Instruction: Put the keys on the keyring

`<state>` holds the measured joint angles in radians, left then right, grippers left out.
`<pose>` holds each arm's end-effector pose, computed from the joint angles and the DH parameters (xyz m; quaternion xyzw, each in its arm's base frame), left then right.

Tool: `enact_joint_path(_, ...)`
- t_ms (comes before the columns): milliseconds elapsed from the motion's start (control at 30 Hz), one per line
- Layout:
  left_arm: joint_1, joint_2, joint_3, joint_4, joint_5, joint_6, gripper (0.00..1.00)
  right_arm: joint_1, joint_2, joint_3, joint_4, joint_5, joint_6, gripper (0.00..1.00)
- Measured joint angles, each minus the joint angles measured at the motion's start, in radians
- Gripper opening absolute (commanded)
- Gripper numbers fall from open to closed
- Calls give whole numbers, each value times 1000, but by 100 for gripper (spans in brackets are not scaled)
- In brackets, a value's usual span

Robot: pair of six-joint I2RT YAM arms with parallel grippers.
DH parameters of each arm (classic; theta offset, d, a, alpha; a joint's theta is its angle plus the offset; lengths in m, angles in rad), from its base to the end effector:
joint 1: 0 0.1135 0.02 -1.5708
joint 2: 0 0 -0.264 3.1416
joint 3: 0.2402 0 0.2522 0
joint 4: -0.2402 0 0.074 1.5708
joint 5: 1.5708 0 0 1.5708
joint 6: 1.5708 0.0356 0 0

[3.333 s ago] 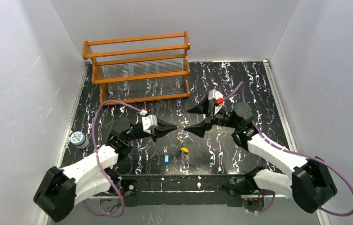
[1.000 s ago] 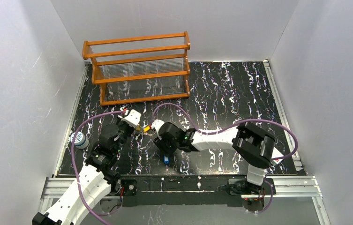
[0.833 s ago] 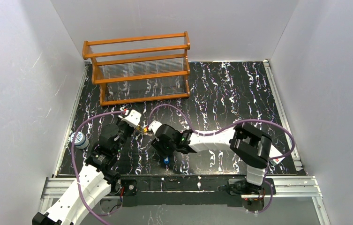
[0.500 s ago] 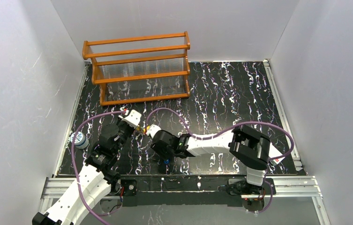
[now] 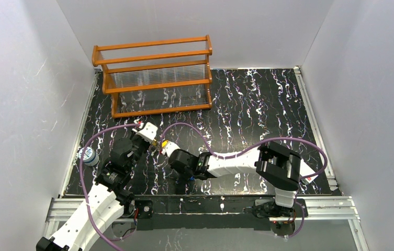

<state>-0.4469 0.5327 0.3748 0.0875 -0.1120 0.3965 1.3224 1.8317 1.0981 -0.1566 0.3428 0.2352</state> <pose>0.1397 -0.0625 0.2606 0.2642 0.6820 0.0238 0.6815 0.1045 0.3633 0.1655 -0.4317 0.8244 0.1166 0.3470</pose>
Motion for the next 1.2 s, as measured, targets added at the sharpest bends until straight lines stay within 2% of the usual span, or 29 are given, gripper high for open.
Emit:
enact_joint_path(433,0,24,0,0,67,-3,0,-29,-56,-9,-53,-6,-2,1)
enact_joint_path(533,0,56,2,2,126,9,0,-90,-115,-33,-46,-75,6,1)
enact_joint_path(633,0,83,18,4,193,19,0,-201,-187,-80,-20,-177,23,1)
enact_joint_path(967,0,234,31,62,531,5,0,-549,-324,-225,58,-550,58,1)
enact_joint_path(1133,-8,299,31,150,651,-47,0,-603,-320,-255,38,-552,65,2)
enact_joint_path(1200,-14,304,31,179,671,-58,0,-603,-308,-257,28,-530,66,10)
